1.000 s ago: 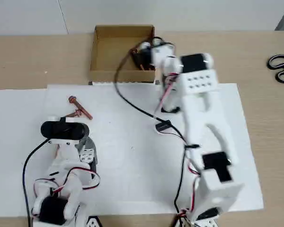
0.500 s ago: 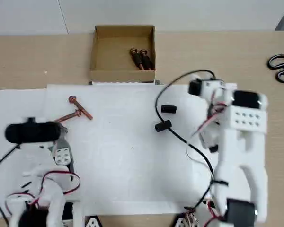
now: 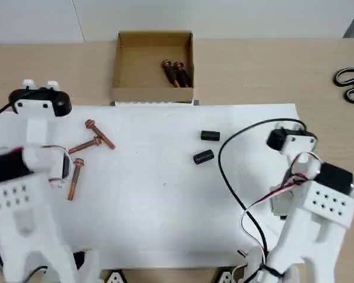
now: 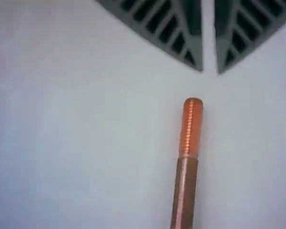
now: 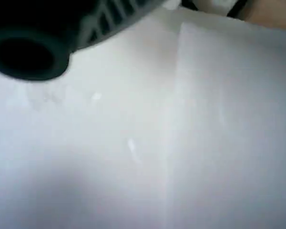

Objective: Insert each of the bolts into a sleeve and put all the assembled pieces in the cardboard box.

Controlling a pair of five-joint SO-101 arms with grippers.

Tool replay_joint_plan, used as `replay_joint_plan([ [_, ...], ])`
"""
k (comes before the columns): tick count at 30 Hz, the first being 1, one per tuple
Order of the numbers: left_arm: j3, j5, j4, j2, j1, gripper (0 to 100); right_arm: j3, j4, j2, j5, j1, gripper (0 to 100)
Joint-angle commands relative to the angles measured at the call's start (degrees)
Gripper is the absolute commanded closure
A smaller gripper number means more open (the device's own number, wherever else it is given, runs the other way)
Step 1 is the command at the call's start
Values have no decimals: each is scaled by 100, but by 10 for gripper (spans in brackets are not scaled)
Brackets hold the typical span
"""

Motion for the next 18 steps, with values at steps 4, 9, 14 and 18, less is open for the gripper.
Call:
replay_joint_plan([
  [4,-259,-615,-62,1354,-70,983,457,-321,-576,105,382,995],
  [9,-259,-1020,-527,2198,-237,941,642,-479,-778,105,532,995],
  [14,-259,-1547,-923,2743,-352,930,651,-523,-796,105,523,995],
  [18,-365,-1662,-1108,3051,-325,923,651,-558,-796,97,523,995],
])
